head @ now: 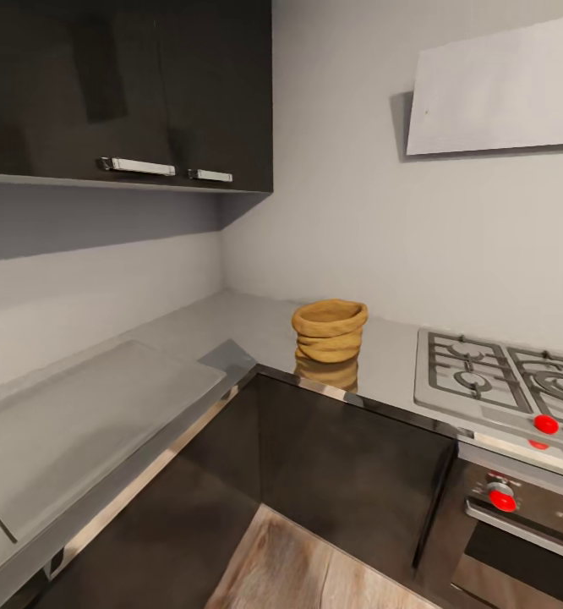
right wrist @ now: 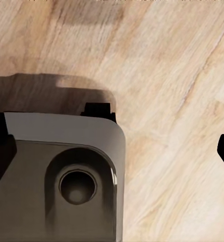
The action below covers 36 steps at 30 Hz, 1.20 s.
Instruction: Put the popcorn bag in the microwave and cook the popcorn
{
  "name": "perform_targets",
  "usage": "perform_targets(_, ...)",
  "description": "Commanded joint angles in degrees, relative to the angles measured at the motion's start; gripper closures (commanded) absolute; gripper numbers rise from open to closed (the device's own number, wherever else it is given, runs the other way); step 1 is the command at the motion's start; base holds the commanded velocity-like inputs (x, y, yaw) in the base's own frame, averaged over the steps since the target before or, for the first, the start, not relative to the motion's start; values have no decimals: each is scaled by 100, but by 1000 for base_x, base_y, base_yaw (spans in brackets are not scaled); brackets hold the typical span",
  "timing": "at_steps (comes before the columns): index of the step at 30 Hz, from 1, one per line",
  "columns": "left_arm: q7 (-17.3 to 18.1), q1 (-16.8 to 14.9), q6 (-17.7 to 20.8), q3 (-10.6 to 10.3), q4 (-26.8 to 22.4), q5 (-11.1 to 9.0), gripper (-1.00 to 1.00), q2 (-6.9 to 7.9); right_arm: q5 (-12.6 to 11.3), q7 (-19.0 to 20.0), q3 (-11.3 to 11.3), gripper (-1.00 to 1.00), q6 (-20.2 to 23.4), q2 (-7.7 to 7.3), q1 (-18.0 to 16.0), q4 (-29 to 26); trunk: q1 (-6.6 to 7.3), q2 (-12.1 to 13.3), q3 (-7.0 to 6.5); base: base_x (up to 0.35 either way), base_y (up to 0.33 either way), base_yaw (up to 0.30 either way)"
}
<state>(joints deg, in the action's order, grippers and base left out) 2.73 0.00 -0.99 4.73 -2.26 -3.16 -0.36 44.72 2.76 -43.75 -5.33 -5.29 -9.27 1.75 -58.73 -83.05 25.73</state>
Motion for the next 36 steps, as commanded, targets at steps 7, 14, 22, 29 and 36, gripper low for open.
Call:
perform_targets(7, 28, 0, -7, 37, -2, -36, -100, 1, 21, 6, -46, -100, -34, 1, -6, 18, 0, -3, 5, 122, 0, 0)
perform_targets(14, 27, 0, -7, 37, -2, -28, -100, 1, 19, 4, -46, -100, -72, 1, -5, 18, 0, -3, 5, 154, 0, 0)
perform_targets(22, 26, 0, -7, 37, -2, -27, -100, 1, 19, -3, -46, -100, -81, 11, -5, 18, 0, -3, 5, 47, 0, -107)
perform_targets(29, 26, 0, -7, 37, -2, -30, -100, 0, 10, -3, -46, -100, -80, 2, -7, 18, 0, -3, 5, 1, 0, -207)
perform_targets(36, 26, 0, -7, 44, -2, -27, -100, -4, 10, -3, -46, -100, -81, 3, -6, 18, 0, -3, 5, 0, 0, -207)
